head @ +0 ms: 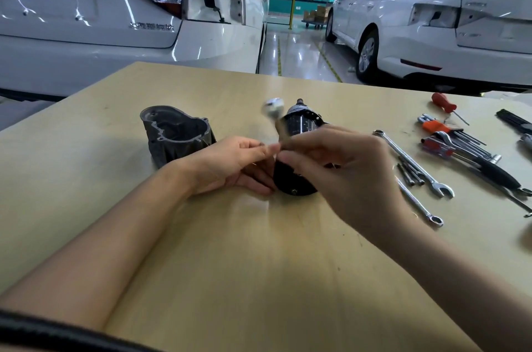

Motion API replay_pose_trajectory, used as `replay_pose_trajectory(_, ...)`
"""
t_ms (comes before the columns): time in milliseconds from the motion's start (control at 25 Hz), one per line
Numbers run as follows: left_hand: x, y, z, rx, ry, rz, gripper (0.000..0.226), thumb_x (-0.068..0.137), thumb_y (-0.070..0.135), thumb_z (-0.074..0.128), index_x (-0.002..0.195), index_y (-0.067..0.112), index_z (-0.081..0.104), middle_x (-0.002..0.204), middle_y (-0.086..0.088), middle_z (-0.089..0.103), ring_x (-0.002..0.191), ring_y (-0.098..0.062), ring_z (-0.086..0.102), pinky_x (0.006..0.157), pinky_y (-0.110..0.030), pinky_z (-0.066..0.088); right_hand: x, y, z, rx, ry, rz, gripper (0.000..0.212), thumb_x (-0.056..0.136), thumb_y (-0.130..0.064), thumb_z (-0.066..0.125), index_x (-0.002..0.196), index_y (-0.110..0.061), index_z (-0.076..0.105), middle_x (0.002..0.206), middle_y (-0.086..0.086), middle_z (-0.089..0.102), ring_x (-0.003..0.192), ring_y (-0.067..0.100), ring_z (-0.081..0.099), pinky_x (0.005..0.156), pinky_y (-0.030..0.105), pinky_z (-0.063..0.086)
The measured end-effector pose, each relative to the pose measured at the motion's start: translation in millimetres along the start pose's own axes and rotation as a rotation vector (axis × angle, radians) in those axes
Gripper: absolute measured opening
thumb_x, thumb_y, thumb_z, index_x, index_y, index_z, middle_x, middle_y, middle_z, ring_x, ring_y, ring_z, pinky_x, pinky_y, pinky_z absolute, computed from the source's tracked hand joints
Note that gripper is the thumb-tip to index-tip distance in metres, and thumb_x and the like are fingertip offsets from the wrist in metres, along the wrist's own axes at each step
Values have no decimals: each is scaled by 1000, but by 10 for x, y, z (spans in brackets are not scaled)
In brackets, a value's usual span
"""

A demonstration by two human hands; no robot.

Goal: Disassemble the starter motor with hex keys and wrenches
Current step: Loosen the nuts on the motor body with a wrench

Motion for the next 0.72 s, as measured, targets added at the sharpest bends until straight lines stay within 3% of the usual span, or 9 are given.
replay_pose_trajectory(80, -6, -28, -16, -72, -44, -45, 56, 88, 44, 45, 113, -5, 57, 84, -12, 67, 72, -17, 68, 67, -28, 59, 81, -157, 276, -238, -197, -148, 8, 78, -10, 76, 85, -14, 78, 74, -1, 65, 62, 7, 54, 63, 17, 44)
replay_pose_trajectory(200, -57, -52, -35, -128, -102, -106, 59, 87, 56, 39, 100, 2, 61, 76, -1, 67, 70, -9, 64, 63, -20, 54, 2, -202, 730, -516, -547, -311, 14, 83, -6, 65, 90, -12, 76, 86, 1, 63, 75, 11, 44, 73, 21, 40)
replay_pose_trajectory(280, -72, -49, -27, -136, -113, -111, 64, 85, 59, 41, 112, 3, 58, 86, -4, 62, 78, -13, 61, 68, -23, 56, -70, -237, 825, -623, -593, -431, 14, 82, -2, 62, 87, -8, 73, 87, 4, 62, 80, 15, 44, 76, 24, 40)
replay_pose_trajectory(360, -69, -60, -61, -101, -71, -111, 73, 84, 59, 45, 123, -2, 56, 96, -12, 61, 90, -22, 60, 76, -27, 57, -91, -321, 722, -537, -517, -474, 10, 80, 1, 68, 84, -6, 74, 80, 4, 61, 77, 14, 49, 73, 17, 38)
replay_pose_trajectory(440, -52, -57, -40, -92, -59, -102, 77, 84, 54, 47, 127, -10, 51, 105, -20, 60, 101, -31, 57, 84, -33, 55, -37, -283, 413, -285, -343, -347, 6, 81, -5, 72, 86, -8, 73, 77, -4, 59, 70, 4, 48, 70, 9, 36)
replay_pose_trajectory(600, -39, -12, 6, -84, -50, -54, 54, 81, 40, 53, 108, -6, 57, 96, -19, 65, 81, -25, 67, 73, -32, 60, -113, 185, -120, 329, -14, 171, 9, 80, -15, 72, 84, -12, 65, 72, -4, 69, 62, 8, 60, 63, 17, 48)
replay_pose_trajectory(720, -33, 27, -1, -36, 1, 23, 37, 77, 31, 62, 96, -1, 60, 92, -14, 68, 77, -20, 68, 64, -32, 60, -328, 554, -285, 551, 178, 493, 13, 77, -17, 66, 84, -7, 64, 71, 5, 70, 64, 16, 66, 60, 23, 52)
Point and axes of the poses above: each hand's wrist, its own x-axis towards the middle knuckle, its own z-axis out of the palm, y = z × x, the point moved 9 cm from there along x, towards the middle knuckle
